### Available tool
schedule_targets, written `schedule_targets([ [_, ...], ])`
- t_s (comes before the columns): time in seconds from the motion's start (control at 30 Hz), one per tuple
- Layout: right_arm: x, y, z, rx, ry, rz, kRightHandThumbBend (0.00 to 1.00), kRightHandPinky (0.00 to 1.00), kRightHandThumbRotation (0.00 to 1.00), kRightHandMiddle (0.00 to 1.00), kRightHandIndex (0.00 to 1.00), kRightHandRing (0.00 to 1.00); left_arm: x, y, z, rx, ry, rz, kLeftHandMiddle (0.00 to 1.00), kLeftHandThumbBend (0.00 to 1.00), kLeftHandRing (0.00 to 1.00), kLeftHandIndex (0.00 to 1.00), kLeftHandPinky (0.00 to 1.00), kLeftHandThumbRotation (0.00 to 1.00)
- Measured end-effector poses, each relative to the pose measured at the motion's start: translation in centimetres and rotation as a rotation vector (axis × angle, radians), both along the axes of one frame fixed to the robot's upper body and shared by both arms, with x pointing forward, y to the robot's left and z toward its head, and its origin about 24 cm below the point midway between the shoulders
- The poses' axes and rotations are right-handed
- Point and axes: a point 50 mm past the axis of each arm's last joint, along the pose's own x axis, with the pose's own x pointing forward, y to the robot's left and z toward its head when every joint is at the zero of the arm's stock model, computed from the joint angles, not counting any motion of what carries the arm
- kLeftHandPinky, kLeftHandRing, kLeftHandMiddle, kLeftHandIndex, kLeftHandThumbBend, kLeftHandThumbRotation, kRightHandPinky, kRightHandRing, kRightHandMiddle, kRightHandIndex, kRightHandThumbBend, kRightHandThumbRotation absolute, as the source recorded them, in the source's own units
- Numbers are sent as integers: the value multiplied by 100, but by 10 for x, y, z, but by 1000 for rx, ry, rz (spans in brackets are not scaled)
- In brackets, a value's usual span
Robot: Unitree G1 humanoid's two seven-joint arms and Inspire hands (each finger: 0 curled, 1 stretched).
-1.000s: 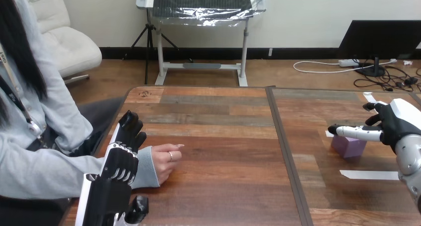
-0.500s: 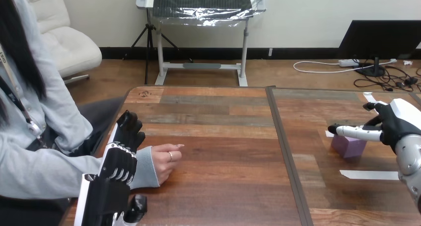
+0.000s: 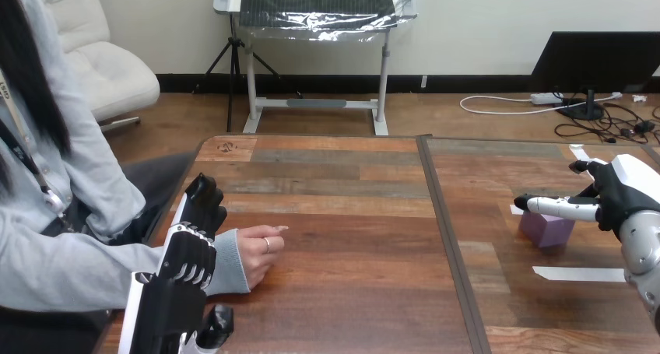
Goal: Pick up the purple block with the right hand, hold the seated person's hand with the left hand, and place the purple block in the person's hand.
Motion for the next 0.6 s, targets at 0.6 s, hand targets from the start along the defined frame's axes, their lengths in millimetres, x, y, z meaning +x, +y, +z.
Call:
schedule_targets([
  [0.6,0,0,0,-3,1,2,100,56,60,68,87,68,4,1,1,-6,-11,1,98,99,98,95,95,74],
])
